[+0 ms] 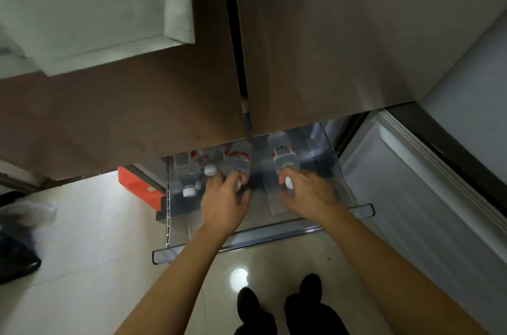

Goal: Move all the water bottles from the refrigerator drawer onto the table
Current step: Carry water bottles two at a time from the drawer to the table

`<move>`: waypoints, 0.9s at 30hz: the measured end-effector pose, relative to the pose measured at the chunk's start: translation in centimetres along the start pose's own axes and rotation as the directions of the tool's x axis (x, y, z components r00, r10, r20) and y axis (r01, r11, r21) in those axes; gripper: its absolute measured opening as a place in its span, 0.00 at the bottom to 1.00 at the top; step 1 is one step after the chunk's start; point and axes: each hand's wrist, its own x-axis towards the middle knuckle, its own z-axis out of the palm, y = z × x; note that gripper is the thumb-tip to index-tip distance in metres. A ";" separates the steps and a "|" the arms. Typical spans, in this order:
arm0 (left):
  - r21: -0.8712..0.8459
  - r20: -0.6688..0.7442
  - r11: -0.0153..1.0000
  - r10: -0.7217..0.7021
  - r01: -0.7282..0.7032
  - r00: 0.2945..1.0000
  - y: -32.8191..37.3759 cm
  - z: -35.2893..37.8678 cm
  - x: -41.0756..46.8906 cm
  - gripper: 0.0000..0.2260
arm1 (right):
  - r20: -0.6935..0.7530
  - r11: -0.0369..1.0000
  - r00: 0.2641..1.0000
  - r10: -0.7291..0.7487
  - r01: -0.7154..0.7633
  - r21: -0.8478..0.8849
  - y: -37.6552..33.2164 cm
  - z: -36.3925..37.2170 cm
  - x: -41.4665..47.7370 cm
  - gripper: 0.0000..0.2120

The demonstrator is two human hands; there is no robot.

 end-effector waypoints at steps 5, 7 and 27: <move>-0.144 -0.230 0.987 0.039 -0.073 0.972 0.8 -2.0 -0.1 0.05 | -0.243 0.998 0.970 0.022 -0.008 0.057 -1.8 -3.5 -1.0 0.02; -0.175 -0.254 0.980 0.044 -0.090 0.966 0.9 -2.1 -0.4 0.07 | -0.263 0.993 0.961 0.085 -0.060 0.102 -1.6 -4.4 -1.2 0.03; -0.407 0.161 0.862 -0.258 0.302 0.953 -1.8 1.2 -1.2 0.35 | -0.221 0.902 0.936 0.275 -0.172 0.395 1.4 0.1 -3.4 0.41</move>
